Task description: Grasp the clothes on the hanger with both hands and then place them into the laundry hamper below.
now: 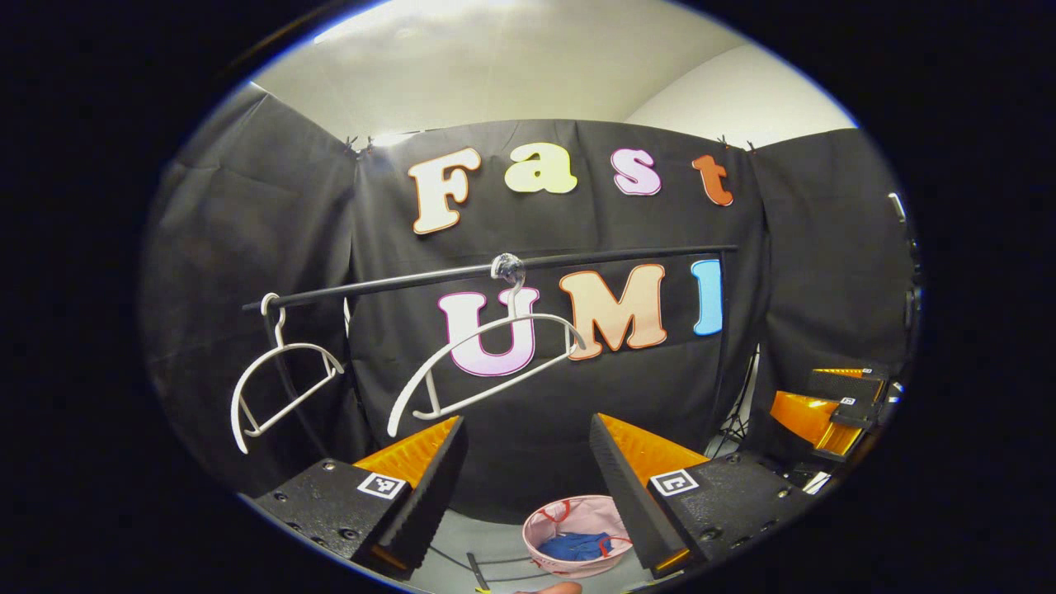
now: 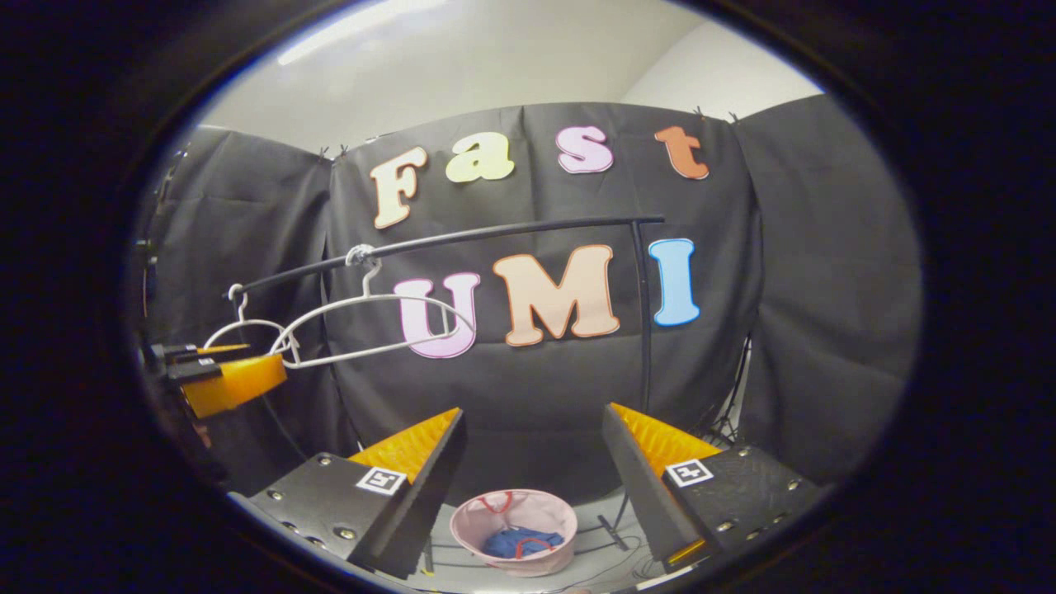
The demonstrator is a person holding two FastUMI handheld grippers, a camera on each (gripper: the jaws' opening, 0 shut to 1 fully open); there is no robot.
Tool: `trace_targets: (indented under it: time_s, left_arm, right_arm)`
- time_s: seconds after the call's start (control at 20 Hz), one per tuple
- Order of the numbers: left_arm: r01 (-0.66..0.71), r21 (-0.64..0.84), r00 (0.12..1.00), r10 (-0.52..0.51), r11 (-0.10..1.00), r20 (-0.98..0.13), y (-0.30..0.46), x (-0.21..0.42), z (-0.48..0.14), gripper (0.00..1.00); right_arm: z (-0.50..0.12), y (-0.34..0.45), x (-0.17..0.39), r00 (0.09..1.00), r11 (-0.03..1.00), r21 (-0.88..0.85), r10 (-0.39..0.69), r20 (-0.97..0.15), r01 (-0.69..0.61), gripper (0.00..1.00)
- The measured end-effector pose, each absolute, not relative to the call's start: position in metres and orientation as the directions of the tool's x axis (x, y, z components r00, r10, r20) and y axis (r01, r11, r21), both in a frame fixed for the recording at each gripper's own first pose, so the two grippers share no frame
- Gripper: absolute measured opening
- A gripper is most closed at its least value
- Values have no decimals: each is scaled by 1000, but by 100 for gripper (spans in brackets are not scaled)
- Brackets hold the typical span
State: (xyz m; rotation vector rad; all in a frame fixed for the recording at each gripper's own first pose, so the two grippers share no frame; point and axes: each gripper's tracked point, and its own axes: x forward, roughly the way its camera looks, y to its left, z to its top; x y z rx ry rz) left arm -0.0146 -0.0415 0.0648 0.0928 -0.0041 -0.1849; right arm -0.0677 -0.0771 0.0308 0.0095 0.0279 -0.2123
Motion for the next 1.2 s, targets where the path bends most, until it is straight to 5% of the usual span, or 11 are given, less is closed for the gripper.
trace_targets:
  time_s: [0.45,1.2]
  left_arm:
    - [253,63,967,-251,965,-43,-54,-27,24,93]
    - [140,15,989,-140,990,57,-71,3,56,92]
  right_arm:
    - [15,-60,-91,982,982,-5,-187,-11,187,99]
    - [55,-86,-56,996,997,33,-71,48,69,98]
